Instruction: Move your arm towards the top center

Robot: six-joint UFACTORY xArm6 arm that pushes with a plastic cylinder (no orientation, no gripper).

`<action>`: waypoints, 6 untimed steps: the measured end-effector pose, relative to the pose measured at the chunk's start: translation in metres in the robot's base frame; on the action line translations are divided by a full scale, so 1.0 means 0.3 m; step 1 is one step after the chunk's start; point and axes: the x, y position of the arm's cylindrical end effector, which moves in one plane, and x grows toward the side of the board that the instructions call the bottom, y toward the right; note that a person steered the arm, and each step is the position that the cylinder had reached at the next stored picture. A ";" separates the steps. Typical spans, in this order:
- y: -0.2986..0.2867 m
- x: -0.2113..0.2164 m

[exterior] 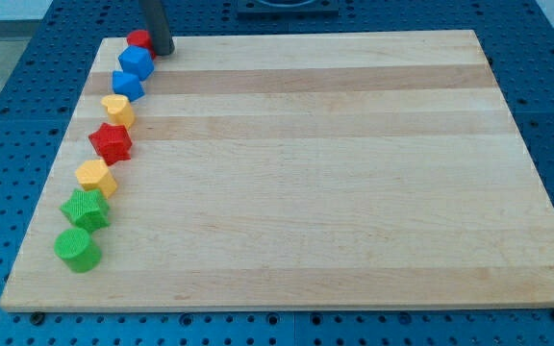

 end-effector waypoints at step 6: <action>0.258 -0.071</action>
